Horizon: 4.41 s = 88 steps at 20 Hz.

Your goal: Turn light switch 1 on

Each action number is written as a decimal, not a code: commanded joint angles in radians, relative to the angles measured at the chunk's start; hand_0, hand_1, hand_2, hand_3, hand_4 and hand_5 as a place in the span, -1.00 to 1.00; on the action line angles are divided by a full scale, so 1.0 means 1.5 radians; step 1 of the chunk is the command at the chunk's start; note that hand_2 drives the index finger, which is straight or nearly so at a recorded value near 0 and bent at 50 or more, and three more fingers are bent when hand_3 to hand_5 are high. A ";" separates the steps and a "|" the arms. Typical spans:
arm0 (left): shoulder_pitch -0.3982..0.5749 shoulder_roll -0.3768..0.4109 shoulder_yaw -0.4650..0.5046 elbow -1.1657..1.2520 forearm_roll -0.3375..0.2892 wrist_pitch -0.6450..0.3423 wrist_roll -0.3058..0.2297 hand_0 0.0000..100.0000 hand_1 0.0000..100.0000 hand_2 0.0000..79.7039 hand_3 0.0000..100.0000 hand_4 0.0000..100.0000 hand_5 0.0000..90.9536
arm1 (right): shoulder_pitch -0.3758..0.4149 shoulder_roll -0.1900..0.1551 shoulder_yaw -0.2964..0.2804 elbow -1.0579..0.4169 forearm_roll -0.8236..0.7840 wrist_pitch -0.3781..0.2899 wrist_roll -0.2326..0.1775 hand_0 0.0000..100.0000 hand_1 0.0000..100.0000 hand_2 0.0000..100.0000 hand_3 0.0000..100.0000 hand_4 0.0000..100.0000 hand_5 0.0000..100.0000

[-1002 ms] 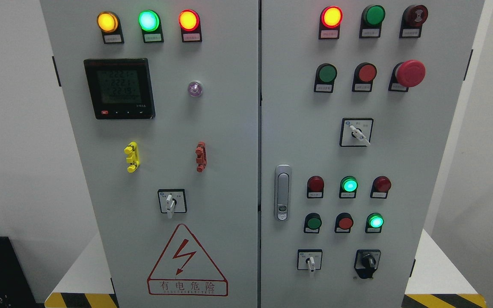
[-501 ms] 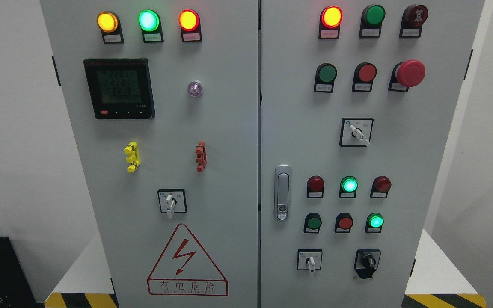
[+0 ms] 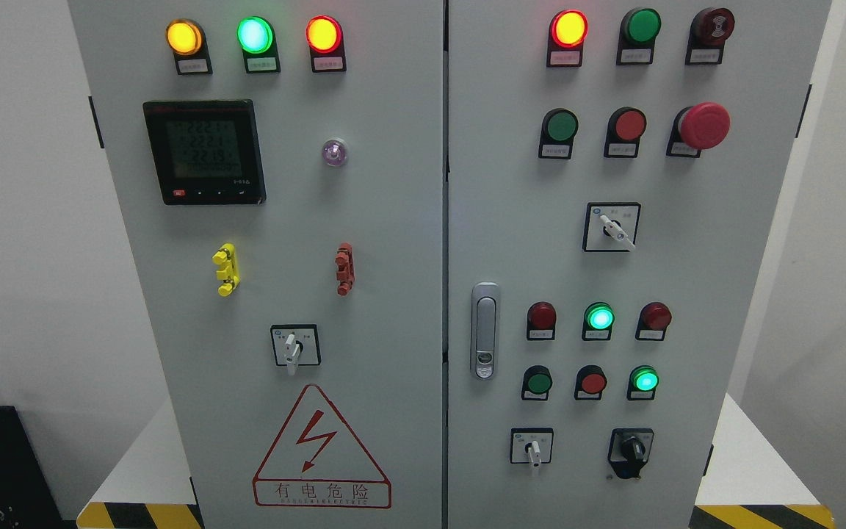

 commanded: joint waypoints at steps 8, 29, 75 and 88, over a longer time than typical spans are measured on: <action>-0.146 -0.045 -0.035 -0.103 0.002 0.099 0.071 -1.00 0.55 0.46 0.81 0.83 0.83 | 0.000 0.000 0.000 0.000 -0.016 0.001 0.000 -1.00 -1.00 -1.00 -1.00 -1.00 -1.00; -0.271 -0.095 -0.106 -0.093 -0.044 0.238 0.129 -1.00 0.58 0.46 0.82 0.80 0.80 | 0.000 0.000 0.000 0.000 -0.016 0.001 0.000 -1.00 -1.00 -1.00 -1.00 -1.00 -1.00; -0.412 -0.112 -0.084 -0.069 -0.082 0.348 0.148 -1.00 0.55 0.39 0.79 0.82 0.82 | 0.000 0.000 0.000 0.000 -0.016 0.001 0.000 -1.00 -1.00 -1.00 -1.00 -1.00 -1.00; -0.428 -0.115 -0.085 -0.062 -0.086 0.374 0.148 -1.00 0.55 0.42 0.81 0.83 0.82 | 0.000 0.000 0.000 0.000 -0.016 0.001 0.000 -1.00 -1.00 -1.00 -1.00 -1.00 -1.00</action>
